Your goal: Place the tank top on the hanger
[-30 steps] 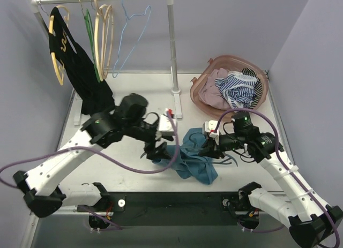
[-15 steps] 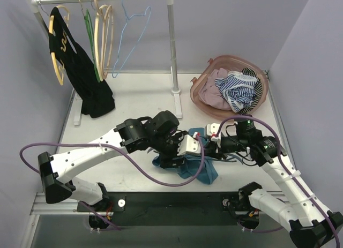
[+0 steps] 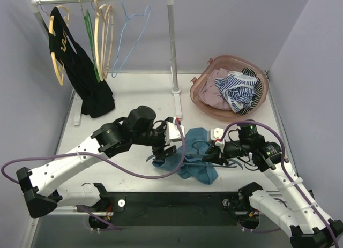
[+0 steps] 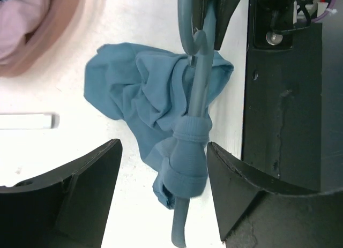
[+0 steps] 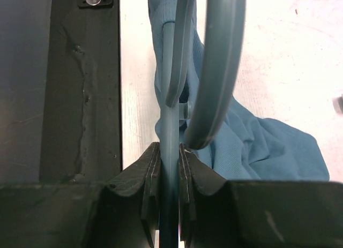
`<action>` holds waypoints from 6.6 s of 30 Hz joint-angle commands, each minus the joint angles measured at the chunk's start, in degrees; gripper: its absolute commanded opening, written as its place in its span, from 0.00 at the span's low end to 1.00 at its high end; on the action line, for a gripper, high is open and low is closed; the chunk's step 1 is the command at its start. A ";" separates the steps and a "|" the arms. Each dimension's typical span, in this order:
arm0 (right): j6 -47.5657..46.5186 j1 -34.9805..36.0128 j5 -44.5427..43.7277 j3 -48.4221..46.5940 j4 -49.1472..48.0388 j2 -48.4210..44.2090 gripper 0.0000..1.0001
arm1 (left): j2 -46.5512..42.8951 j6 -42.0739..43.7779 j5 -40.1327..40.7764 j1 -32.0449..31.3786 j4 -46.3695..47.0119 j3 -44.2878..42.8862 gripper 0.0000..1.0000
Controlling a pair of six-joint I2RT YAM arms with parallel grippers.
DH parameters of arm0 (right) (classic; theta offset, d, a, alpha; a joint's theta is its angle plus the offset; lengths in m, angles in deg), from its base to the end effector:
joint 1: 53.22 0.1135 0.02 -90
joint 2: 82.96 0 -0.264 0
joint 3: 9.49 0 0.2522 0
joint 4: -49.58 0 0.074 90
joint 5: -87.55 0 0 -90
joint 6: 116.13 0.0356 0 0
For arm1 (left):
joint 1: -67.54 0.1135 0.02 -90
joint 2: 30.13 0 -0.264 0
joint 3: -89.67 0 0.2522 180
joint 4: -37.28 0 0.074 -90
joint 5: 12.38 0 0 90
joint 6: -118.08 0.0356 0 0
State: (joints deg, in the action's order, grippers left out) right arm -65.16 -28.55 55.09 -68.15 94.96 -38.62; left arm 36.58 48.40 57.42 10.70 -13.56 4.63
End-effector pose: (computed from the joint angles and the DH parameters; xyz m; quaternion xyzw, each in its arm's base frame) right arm 0.1286 0.0921 0.3124 -0.6038 0.5233 0.3618 0.4802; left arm 0.1240 -0.2123 0.3776 0.6042 0.6222 -0.2944 0.4014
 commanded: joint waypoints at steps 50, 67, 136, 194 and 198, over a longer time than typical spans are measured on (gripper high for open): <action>15.01 23.04 -33.97 3.85 -7.25 16.04 0.50 | -15.30 -58.81 11.24 17.20 18.71 27.69 0.00; 25.49 30.00 -51.47 7.91 -18.79 23.16 0.42 | -23.12 -60.75 14.58 18.08 21.00 34.28 0.00; 37.35 -24.49 -4.11 -9.67 -7.01 2.33 0.00 | -20.05 13.69 13.17 17.73 0.69 15.04 0.00; 13.99 -9.83 -0.32 -24.00 21.37 3.91 0.67 | -6.25 7.10 28.12 -10.13 7.20 0.63 0.00; 7.85 -6.48 -3.04 -27.07 24.63 6.20 0.67 | -5.81 8.60 27.24 -10.31 4.56 -5.25 0.00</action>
State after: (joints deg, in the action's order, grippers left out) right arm -47.85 -37.95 53.06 -91.74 112.23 -35.69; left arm 31.82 54.47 85.30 0.87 -7.86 6.59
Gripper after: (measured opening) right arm 0.673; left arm 0.212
